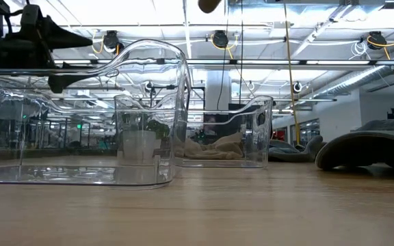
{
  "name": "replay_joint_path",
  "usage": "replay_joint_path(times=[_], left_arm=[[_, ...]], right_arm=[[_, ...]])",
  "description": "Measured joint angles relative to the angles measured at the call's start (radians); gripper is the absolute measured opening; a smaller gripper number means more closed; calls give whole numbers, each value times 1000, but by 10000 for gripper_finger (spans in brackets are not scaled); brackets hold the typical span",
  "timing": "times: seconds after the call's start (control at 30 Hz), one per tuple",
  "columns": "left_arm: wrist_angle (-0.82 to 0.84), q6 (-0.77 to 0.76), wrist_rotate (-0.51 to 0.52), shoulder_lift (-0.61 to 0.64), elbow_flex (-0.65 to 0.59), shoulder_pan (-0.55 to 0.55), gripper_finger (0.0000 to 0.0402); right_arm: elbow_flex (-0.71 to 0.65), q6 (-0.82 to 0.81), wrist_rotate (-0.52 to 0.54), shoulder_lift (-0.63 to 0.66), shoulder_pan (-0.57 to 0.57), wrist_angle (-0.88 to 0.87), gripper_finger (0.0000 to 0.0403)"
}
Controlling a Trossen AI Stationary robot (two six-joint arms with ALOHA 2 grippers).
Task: Pick & Place hat
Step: Put the top right brown cap into the top transparent bin
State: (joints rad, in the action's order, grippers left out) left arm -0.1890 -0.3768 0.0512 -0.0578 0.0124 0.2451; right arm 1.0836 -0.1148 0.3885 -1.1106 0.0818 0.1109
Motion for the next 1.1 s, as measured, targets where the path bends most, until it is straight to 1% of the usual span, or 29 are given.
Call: replay_joint_path(times=[0.1,0.23,0.3,0.4,0.6,0.67,0.77,0.83,1.0,1.1], left_arm=[[-1,-25,-2,0,0,0,379],[-6,-171,16,0,0,0,379],[-29,-212,5,0,0,0,379],[-84,-197,-50,0,3,0,379],[-70,-196,-50,-30,75,0,379],[-74,-227,-60,-60,112,0,379],[-75,-245,-102,-119,186,0,379],[-76,-272,-126,-169,241,0,379],[-77,-382,-130,-301,377,0,379],[-107,-423,-132,-386,464,0,379]], right_arm=[[0,0,3,-51,-1,110,0],[0,-26,3,-105,-1,209,0],[0,-56,2,-122,-1,240,0],[27,-80,2,-140,-1,241,0],[135,-61,0,-172,-1,193,0],[181,-42,-2,-186,-1,159,0],[242,-8,-53,-207,-2,122,0],[274,9,-63,-224,-1,122,0],[335,55,-105,-255,2,124,0],[359,83,-106,-264,6,123,0]])
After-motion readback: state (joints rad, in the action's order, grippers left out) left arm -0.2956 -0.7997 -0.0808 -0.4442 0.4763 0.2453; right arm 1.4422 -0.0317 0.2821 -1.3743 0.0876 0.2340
